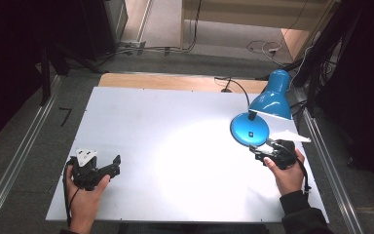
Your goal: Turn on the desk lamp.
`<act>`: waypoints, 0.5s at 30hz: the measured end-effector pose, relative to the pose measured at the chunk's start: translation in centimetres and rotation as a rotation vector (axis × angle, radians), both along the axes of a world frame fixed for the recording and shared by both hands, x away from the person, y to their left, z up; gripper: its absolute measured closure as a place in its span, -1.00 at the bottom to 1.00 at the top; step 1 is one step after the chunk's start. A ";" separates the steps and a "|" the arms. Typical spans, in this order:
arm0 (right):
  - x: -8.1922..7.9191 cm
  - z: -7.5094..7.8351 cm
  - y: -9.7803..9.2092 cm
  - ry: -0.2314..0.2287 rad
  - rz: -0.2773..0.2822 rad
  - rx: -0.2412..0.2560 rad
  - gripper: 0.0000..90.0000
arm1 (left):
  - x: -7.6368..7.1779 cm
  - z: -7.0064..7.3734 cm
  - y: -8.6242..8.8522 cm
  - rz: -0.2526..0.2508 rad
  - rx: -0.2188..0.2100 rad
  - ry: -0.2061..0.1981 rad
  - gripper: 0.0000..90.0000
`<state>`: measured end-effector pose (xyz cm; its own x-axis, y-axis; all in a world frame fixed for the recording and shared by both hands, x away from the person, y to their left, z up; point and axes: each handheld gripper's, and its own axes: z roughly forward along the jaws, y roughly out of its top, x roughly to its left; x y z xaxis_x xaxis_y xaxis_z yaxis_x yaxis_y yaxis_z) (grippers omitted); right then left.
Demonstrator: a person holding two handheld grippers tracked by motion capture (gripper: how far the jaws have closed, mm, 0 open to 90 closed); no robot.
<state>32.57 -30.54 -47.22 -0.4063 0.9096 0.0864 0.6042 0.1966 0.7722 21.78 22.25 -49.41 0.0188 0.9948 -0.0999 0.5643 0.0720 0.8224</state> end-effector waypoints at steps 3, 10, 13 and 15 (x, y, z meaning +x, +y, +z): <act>-0.3 0.0 -0.1 0.001 0.003 -0.001 -0.51 | 0.0 0.0 0.0 0.000 0.001 0.000 -0.70; -1.0 -0.2 -0.8 0.010 -0.003 0.015 -0.51 | 0.0 0.0 0.0 0.000 0.000 0.001 -0.70; -1.4 -0.5 -1.2 0.017 -0.011 0.019 -0.51 | 0.0 0.0 0.0 0.000 0.001 0.002 -0.70; -1.7 -0.7 -1.6 0.021 -0.015 0.020 -0.51 | 0.0 0.0 0.0 0.000 0.000 0.000 -0.70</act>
